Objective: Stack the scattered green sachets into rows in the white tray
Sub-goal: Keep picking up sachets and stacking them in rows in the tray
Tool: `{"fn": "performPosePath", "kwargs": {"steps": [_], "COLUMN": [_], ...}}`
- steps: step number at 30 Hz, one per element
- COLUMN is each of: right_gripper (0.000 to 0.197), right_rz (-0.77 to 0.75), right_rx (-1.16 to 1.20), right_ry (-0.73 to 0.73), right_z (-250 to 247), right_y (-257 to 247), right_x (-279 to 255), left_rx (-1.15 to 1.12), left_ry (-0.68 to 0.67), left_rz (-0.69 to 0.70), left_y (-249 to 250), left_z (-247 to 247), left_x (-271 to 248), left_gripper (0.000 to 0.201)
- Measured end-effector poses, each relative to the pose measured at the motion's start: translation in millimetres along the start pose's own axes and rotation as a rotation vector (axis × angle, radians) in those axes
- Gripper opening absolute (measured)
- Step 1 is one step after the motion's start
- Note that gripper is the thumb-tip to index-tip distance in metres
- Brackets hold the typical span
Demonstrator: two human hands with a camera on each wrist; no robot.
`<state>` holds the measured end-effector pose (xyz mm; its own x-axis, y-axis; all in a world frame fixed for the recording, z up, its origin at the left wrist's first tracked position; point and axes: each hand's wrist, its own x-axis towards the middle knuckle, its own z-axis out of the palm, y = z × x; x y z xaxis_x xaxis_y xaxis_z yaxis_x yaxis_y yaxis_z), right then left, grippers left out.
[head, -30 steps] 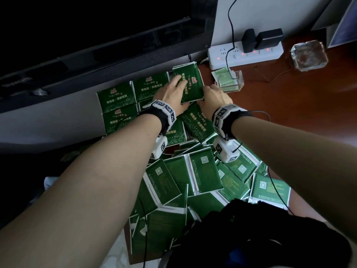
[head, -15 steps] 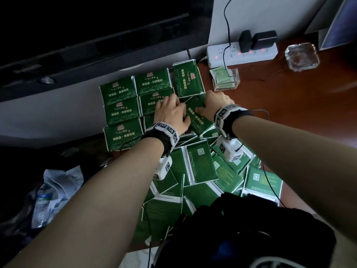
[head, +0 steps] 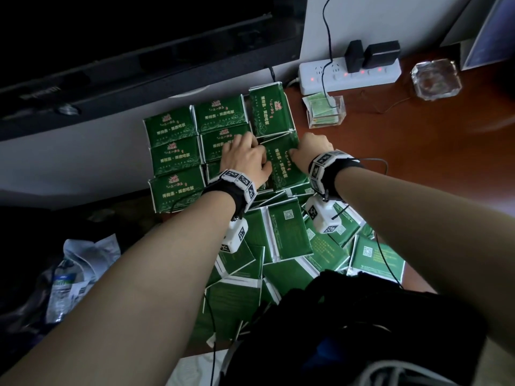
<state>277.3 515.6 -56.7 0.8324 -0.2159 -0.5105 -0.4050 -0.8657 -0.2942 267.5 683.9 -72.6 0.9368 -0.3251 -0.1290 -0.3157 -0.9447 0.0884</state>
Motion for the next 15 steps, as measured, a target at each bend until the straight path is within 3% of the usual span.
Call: {"fn": "performPosePath", "kwargs": {"steps": [5, 10, 15], "right_gripper": [0.050, 0.035, 0.040], "right_rz": [0.061, 0.010, -0.003], "right_rx": [0.043, 0.005, -0.037], "right_ry": [0.031, -0.022, -0.011], "right_z": [-2.3, -1.0, -0.3], "right_y": [1.2, 2.8, 2.8], "right_x": [-0.4, 5.8, 7.8], "left_rx": [-0.027, 0.006, 0.017], "left_ry": [0.014, 0.015, -0.027], "left_rz": [0.000, -0.011, -0.015], "left_y": [1.6, 3.8, 6.1], "left_z": [-0.7, -0.5, 2.6], "left_x": [4.6, 5.5, 5.2], "left_gripper": [0.022, 0.028, 0.034]}}
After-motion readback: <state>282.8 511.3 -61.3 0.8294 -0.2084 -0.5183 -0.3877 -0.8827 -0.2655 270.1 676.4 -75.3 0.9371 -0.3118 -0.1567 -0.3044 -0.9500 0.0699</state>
